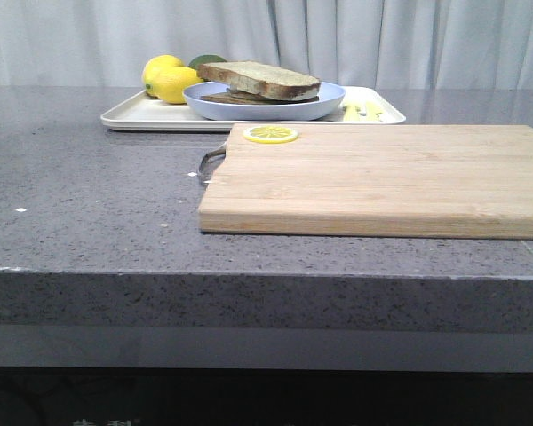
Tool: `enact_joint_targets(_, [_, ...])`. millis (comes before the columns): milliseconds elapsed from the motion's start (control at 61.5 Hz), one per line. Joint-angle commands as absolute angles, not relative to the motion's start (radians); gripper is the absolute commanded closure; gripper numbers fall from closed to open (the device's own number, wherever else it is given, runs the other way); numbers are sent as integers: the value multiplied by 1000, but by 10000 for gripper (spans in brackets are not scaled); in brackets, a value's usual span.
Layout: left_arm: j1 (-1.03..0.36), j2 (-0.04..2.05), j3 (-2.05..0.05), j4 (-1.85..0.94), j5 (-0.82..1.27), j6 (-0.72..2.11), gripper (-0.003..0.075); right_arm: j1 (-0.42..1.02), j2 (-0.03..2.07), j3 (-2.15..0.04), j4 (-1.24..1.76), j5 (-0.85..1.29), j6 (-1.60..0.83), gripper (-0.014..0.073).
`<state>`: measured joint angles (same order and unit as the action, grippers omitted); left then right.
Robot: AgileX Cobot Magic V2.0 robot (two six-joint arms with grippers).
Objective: Place bread and move sandwich to tray
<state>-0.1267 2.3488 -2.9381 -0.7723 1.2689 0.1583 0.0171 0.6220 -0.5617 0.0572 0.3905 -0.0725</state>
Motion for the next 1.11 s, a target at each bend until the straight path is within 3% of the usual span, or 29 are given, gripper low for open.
enact_joint_targets(0, [-125,2230,-3056,-831,1278,132,738,13,626,-590,57,309,-75,703])
enact_joint_targets(520, [-125,1972,-2948,-690,1280,54,738,13,626,-590,57,309,-75,703])
enact_joint_targets(1089, [-125,1290,-1868,-182,1276,54,738,13,626,-590,57,309,-75,703])
